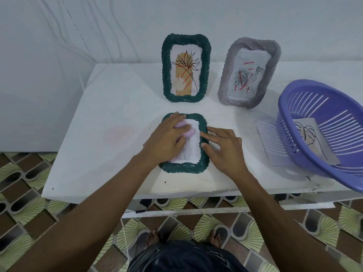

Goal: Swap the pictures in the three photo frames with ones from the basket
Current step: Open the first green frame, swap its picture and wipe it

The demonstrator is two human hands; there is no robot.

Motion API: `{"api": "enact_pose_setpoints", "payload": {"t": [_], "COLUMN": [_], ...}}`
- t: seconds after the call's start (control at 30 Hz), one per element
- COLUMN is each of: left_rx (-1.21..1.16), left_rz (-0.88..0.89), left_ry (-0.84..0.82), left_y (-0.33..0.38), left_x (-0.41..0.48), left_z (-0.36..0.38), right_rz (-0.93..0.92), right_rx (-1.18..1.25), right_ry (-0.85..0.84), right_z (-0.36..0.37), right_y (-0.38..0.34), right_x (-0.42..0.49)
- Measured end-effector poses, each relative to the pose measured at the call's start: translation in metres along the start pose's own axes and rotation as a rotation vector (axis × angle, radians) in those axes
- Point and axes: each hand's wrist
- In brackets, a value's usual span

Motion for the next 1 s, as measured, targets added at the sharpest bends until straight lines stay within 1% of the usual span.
{"api": "enact_pose_setpoints", "payload": {"t": [0.07, 0.17, 0.23, 0.3, 0.4, 0.47, 0.53, 0.6, 0.67, 0.8, 0.93, 1.0], "left_rx": [0.000, -0.086, -0.147, -0.134, -0.063, -0.084, -0.091, -0.064, -0.072, -0.130, -0.108, -0.080], "left_rz": [0.028, 0.168, 0.214, 0.183, 0.084, -0.009, -0.095, -0.087, -0.024, 0.046, 0.076, 0.037], "left_ry": [0.005, -0.100, -0.147, -0.111, 0.015, 0.084, 0.119, 0.104, 0.080, 0.056, 0.093, 0.142], "left_y": [0.002, -0.001, -0.004, -0.010, -0.025, -0.030, -0.029, -0.027, -0.024, -0.014, -0.009, -0.012], "left_x": [-0.006, -0.030, -0.045, -0.051, -0.039, -0.023, -0.009, -0.004, -0.009, -0.046, -0.080, -0.082], "left_z": [0.002, -0.008, -0.015, -0.019, -0.019, -0.017, -0.013, -0.008, -0.009, -0.015, -0.011, -0.008], "right_rz": [0.005, -0.001, 0.000, 0.003, 0.003, 0.005, 0.012, 0.016, 0.019, 0.018, 0.015, 0.014], "right_rx": [0.002, 0.007, 0.012, 0.018, 0.012, 0.007, 0.009, 0.011, 0.007, 0.006, -0.002, 0.007], "right_ry": [-0.002, 0.003, 0.014, 0.017, 0.015, 0.014, 0.014, 0.015, 0.014, 0.016, 0.026, 0.030], "right_z": [0.000, 0.001, 0.002, 0.002, 0.002, 0.002, 0.001, 0.000, 0.000, 0.001, 0.002, 0.002], "right_y": [0.000, 0.000, 0.000, -0.001, -0.001, -0.002, -0.002, -0.003, -0.004, -0.004, -0.004, -0.004], "right_x": [0.000, 0.000, 0.000, 0.000, -0.001, 0.000, 0.000, -0.001, -0.001, -0.001, -0.002, -0.002]}}
Point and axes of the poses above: each hand's wrist, its own x-axis towards the middle knuckle, its own z-axis out of the palm, y = z × x, and after that the axes turned 8 degrees about -x, right-handed
